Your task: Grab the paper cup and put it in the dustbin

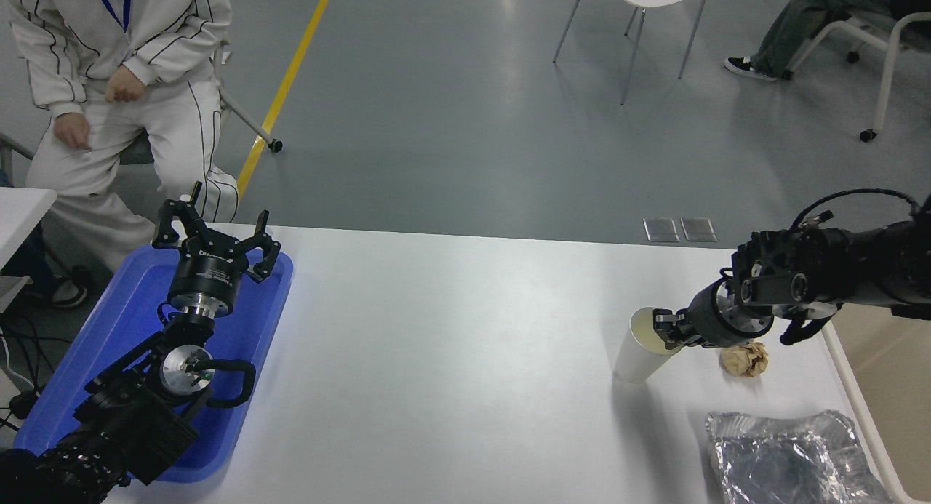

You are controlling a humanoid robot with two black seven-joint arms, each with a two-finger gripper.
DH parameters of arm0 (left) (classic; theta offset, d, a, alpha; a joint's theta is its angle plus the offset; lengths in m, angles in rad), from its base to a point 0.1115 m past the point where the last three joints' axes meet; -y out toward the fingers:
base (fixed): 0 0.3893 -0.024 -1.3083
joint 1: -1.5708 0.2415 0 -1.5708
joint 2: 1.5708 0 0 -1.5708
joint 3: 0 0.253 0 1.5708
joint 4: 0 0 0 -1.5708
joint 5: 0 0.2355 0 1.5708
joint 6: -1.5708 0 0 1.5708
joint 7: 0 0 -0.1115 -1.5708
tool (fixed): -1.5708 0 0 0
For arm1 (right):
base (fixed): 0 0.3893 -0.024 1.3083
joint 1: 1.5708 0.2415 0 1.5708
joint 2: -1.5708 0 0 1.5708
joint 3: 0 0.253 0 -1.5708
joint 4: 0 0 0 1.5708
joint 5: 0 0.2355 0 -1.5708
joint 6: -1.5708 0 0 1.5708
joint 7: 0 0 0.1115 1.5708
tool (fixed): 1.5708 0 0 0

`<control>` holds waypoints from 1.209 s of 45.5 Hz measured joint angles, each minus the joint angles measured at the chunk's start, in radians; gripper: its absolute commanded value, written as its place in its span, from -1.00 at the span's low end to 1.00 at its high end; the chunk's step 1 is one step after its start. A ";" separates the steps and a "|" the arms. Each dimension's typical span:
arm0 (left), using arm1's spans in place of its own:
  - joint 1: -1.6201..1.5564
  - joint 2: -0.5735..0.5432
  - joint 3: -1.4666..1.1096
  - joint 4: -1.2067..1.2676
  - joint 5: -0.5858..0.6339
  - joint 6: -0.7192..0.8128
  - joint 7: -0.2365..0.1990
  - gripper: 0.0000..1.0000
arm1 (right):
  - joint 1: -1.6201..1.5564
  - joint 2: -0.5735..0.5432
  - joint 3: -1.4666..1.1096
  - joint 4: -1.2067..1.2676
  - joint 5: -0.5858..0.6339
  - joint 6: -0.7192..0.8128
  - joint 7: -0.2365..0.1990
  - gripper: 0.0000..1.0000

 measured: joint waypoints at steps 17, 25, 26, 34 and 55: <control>0.000 0.000 0.000 0.000 0.000 0.000 0.000 1.00 | 0.322 -0.086 -0.058 0.150 -0.004 0.261 0.001 -1.00; 0.000 0.000 0.000 0.000 0.000 0.000 0.000 1.00 | 0.485 -0.106 -0.115 0.187 0.000 0.331 0.001 -1.00; 0.000 0.000 0.000 0.000 0.000 0.000 0.000 1.00 | 0.504 -0.110 -0.120 0.189 -0.001 0.334 0.001 -1.00; 0.000 0.000 0.000 0.000 0.000 0.000 0.000 1.00 | 0.661 -0.161 -0.159 0.217 0.001 0.363 0.002 -1.00; 0.000 0.000 0.000 0.000 0.000 0.000 0.000 1.00 | 0.883 -0.196 -0.237 0.248 -0.003 0.381 0.002 -1.00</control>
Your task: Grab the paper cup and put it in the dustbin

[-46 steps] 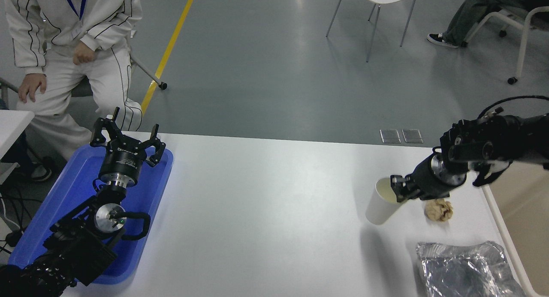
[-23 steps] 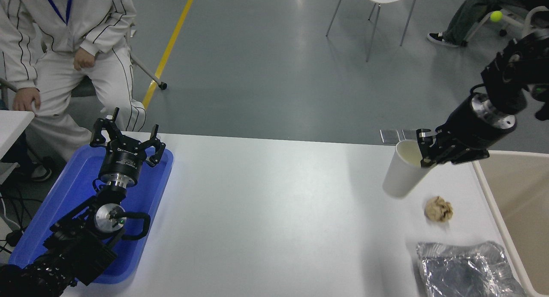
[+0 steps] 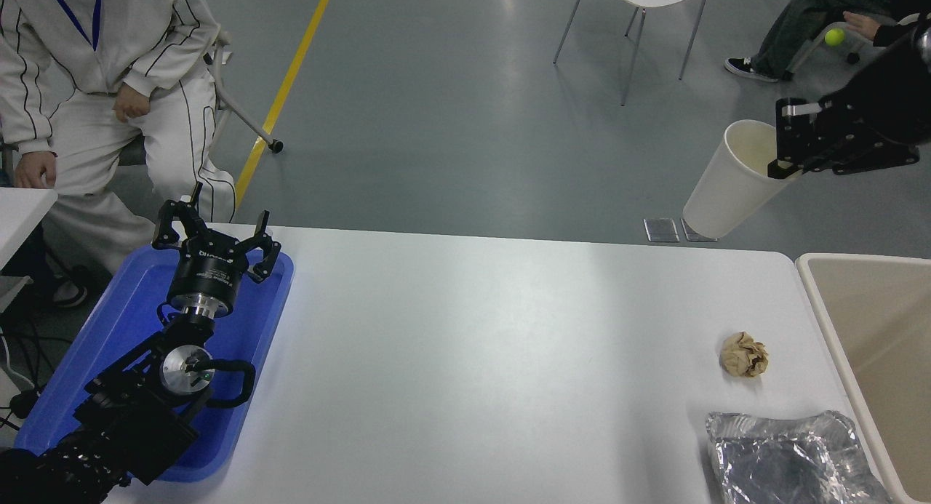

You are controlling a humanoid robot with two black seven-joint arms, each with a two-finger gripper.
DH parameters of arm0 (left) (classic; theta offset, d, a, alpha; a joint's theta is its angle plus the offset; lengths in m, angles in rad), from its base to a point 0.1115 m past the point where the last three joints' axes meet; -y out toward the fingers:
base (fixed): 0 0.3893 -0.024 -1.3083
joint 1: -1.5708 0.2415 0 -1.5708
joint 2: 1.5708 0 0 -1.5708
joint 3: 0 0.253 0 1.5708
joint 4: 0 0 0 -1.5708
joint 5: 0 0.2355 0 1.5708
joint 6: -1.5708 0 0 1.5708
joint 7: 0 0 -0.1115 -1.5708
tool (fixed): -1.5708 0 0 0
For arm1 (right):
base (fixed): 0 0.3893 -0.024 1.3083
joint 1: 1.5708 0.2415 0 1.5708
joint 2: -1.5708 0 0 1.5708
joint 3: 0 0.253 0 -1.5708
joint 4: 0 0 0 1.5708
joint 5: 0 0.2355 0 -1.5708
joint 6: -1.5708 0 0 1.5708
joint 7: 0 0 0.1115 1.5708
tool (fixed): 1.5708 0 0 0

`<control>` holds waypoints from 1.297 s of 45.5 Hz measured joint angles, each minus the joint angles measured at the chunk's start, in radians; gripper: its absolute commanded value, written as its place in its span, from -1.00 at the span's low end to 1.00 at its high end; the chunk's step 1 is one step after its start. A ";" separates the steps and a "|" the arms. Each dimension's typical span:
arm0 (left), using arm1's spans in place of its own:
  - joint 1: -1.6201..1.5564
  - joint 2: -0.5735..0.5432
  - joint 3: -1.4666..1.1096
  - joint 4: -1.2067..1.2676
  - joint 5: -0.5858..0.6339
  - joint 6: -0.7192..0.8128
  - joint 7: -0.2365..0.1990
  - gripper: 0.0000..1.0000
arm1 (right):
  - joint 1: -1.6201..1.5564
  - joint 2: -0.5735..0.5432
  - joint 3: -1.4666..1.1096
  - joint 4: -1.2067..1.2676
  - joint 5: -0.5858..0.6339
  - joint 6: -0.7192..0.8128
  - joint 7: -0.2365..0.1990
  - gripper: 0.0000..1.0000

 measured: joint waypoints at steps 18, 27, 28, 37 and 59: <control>0.000 0.000 0.000 0.000 0.000 0.000 0.000 1.00 | 0.004 -0.011 -0.046 -0.002 0.003 0.002 0.000 -1.00; 0.000 0.000 0.000 0.000 0.000 0.000 0.000 1.00 | -0.015 -0.030 -0.105 -0.017 0.002 0.002 0.000 -1.00; 0.000 0.000 0.000 0.000 0.000 0.000 0.000 1.00 | -0.019 -0.037 -0.112 -0.021 0.000 0.002 -0.001 -1.00; 0.000 0.000 -0.001 0.000 0.000 0.000 0.000 1.00 | -0.079 -0.161 -0.150 -0.093 -0.039 0.002 -0.001 -1.00; 0.001 0.000 0.001 0.001 0.000 0.000 0.000 1.00 | -0.438 -0.394 -0.078 -0.425 -0.119 0.002 -0.001 -1.00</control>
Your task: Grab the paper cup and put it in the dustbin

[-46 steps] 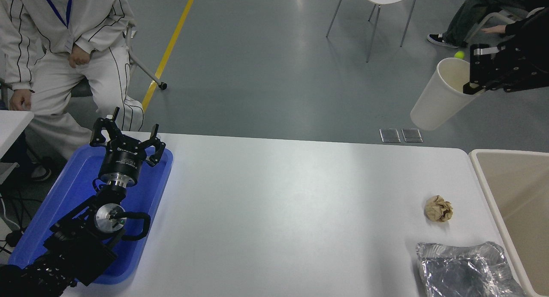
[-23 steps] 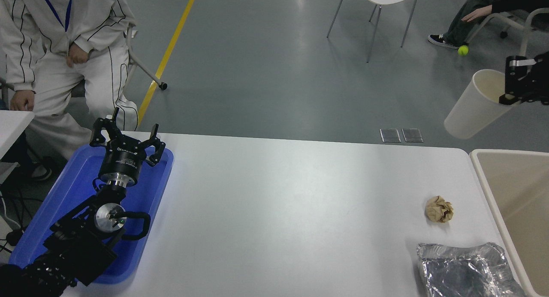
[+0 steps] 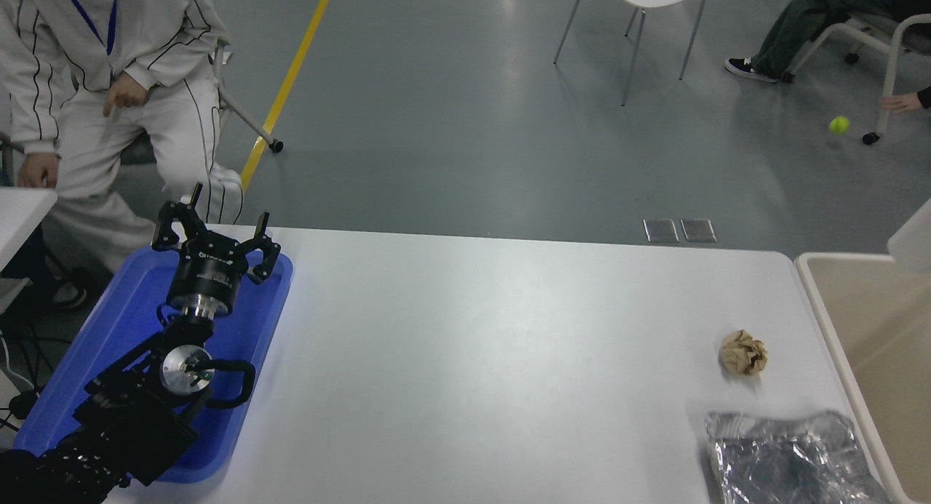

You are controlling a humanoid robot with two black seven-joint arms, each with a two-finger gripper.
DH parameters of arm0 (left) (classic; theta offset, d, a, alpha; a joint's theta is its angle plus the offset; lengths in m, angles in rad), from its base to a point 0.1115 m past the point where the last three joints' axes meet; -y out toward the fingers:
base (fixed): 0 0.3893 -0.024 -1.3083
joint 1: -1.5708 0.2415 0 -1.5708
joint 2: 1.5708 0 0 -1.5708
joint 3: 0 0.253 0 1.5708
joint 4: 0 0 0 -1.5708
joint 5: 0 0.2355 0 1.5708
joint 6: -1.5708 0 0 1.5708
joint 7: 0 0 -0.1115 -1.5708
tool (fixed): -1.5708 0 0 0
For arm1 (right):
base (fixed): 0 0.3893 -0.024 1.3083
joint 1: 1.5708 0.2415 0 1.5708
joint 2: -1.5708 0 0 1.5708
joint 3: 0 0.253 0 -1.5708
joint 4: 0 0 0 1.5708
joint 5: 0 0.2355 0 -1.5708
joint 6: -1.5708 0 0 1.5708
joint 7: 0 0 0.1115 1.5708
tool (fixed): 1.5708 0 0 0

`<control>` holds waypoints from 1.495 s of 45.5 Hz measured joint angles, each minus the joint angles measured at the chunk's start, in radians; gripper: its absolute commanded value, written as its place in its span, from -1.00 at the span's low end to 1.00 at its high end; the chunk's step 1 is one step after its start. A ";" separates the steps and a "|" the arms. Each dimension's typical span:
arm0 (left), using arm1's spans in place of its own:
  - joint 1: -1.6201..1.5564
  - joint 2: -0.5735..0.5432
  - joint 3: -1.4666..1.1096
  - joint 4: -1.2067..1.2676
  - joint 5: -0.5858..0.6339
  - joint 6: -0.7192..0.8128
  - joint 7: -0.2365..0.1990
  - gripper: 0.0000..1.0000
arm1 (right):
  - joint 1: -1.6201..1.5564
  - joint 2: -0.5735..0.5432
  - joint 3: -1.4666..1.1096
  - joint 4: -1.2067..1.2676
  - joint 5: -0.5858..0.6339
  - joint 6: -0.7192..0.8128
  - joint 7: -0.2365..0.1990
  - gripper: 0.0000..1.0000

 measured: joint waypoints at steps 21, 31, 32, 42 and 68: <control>0.000 0.000 -0.001 0.000 0.000 0.000 0.000 1.00 | -0.660 -0.059 0.471 -0.488 0.000 0.000 0.000 -1.00; 0.000 0.000 -0.001 0.000 0.000 0.000 0.000 1.00 | -0.922 -0.020 0.669 -0.637 0.000 -0.002 0.000 -1.00; 0.000 0.000 -0.001 0.000 0.000 0.000 0.000 1.00 | -0.941 -0.016 0.682 -0.643 0.000 -0.005 0.000 -1.00; 0.000 0.000 -0.001 0.000 0.000 0.000 0.000 1.00 | -1.119 0.042 0.806 -0.691 0.000 -0.144 0.000 -1.00; 0.000 0.000 -0.001 0.000 0.000 0.000 0.000 1.00 | -1.423 0.172 1.071 -0.725 0.002 -0.653 -0.001 -1.00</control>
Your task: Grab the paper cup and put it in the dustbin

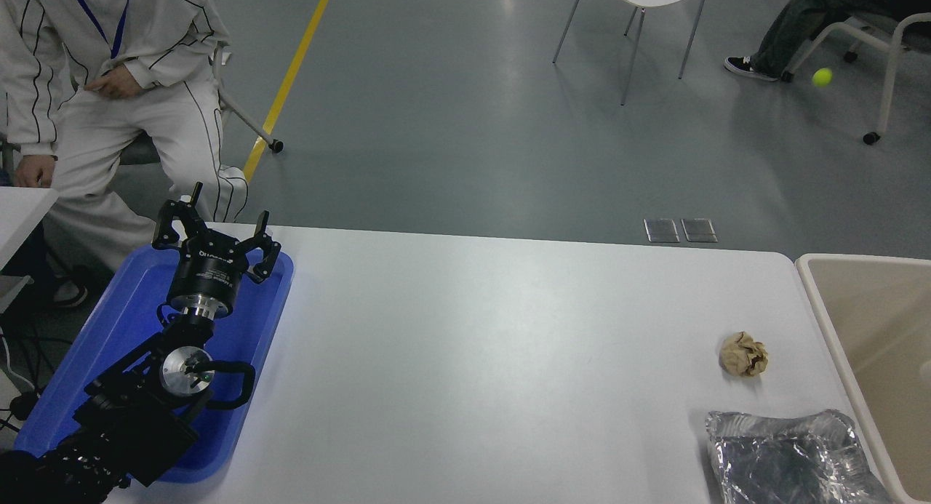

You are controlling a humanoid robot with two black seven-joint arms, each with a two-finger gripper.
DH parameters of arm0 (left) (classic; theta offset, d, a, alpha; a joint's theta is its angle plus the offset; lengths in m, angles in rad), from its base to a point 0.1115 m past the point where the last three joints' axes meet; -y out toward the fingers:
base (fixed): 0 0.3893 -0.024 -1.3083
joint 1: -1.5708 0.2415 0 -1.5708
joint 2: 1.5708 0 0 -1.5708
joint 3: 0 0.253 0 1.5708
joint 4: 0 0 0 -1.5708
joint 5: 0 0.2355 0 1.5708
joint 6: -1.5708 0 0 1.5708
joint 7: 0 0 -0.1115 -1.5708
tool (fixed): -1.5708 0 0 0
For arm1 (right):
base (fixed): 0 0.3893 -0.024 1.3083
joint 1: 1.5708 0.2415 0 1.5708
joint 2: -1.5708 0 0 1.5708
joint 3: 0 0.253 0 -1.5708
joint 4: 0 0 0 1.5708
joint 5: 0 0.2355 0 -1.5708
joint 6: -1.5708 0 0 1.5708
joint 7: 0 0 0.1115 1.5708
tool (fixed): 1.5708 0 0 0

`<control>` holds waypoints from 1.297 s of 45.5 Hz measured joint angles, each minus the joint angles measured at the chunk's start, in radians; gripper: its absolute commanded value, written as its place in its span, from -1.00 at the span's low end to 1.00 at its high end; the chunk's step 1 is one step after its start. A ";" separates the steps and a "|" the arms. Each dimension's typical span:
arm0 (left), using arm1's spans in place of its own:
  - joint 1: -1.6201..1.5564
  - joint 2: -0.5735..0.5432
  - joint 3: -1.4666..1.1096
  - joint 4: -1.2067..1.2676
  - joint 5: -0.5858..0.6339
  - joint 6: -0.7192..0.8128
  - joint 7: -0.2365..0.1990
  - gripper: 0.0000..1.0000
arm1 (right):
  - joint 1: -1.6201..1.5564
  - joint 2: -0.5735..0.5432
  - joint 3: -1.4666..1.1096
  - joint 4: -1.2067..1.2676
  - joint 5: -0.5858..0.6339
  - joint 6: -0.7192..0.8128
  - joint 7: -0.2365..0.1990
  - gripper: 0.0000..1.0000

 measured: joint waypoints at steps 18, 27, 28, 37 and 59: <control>0.000 0.000 0.000 0.000 0.000 0.000 -0.001 1.00 | -0.041 0.032 0.043 -0.015 0.007 -0.144 0.000 0.87; 0.000 0.000 0.001 0.000 0.000 0.000 0.000 1.00 | -0.046 0.054 0.047 -0.021 0.009 -0.253 0.001 1.00; 0.000 0.000 0.001 0.000 0.000 0.000 0.000 1.00 | -0.046 0.056 0.048 -0.021 0.009 -0.260 0.002 1.00; 0.000 0.000 0.000 0.000 0.000 0.000 0.000 1.00 | -0.048 0.069 0.048 -0.022 0.009 -0.305 0.002 1.00; 0.000 0.000 0.000 0.001 0.000 0.000 -0.001 1.00 | -0.032 0.081 0.044 0.037 0.000 -0.326 0.002 1.00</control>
